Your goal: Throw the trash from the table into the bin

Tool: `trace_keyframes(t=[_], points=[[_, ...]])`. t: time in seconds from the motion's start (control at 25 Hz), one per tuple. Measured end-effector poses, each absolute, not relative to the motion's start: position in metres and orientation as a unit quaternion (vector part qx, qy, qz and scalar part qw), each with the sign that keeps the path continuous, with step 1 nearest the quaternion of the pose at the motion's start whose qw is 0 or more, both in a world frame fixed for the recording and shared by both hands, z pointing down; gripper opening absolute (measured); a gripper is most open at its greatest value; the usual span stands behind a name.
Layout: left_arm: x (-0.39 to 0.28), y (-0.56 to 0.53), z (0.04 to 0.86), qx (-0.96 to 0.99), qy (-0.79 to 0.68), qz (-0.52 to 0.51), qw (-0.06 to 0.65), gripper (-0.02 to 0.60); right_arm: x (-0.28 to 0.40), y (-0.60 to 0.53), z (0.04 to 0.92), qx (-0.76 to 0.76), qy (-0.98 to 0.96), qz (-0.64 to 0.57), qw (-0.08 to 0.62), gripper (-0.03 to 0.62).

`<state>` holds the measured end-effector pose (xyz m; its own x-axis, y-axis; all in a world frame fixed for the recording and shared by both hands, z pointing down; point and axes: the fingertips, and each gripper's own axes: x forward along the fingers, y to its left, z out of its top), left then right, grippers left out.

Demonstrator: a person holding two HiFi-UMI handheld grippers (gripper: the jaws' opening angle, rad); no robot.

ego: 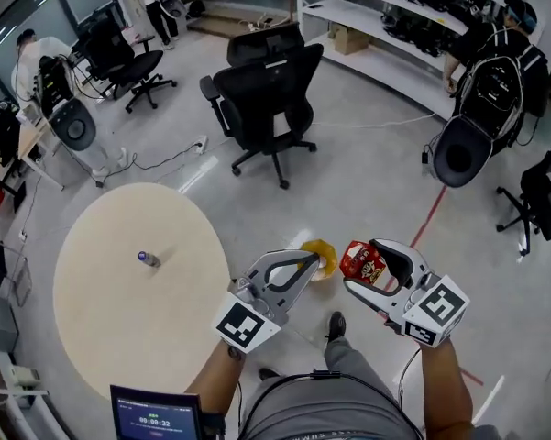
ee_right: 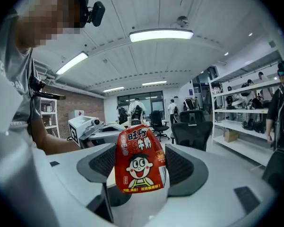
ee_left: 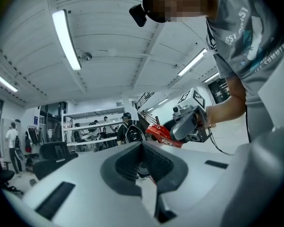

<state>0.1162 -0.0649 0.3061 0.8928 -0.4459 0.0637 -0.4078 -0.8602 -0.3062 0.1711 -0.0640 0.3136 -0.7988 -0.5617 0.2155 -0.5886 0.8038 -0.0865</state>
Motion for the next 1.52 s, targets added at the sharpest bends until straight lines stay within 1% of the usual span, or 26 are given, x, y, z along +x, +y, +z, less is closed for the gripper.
trace_keyframes(t=[0.24,0.44,0.8,1.08,1.28,1.52], points=[[0.177,-0.135,0.372,-0.971,0.194,-0.092,0.102,0.041,0.234,-0.133,0.388,0.325,-0.929,0.141,0.103,0.334],[0.189,-0.189,0.434,-0.971,0.198,-0.108,0.075,0.041,0.248,-0.187,0.464,0.324,-0.918,0.193,0.118,0.334],[0.177,-0.255,0.582,-0.962,0.248,-0.105,-0.051,0.041,0.239,-0.258,0.631,0.305,-0.901,0.272,0.147,0.334],[0.155,-0.297,0.69,-0.953,0.257,-0.133,-0.092,0.041,0.212,-0.308,0.748,0.289,-0.898,0.285,0.168,0.334],[0.142,-0.302,0.767,-0.944,0.264,-0.148,-0.131,0.041,0.195,-0.32,0.836,0.281,-0.889,0.309,0.185,0.334],[0.14,-0.301,0.856,-0.929,0.273,-0.176,-0.175,0.041,0.187,-0.326,0.92,0.269,-0.884,0.328,0.197,0.334]])
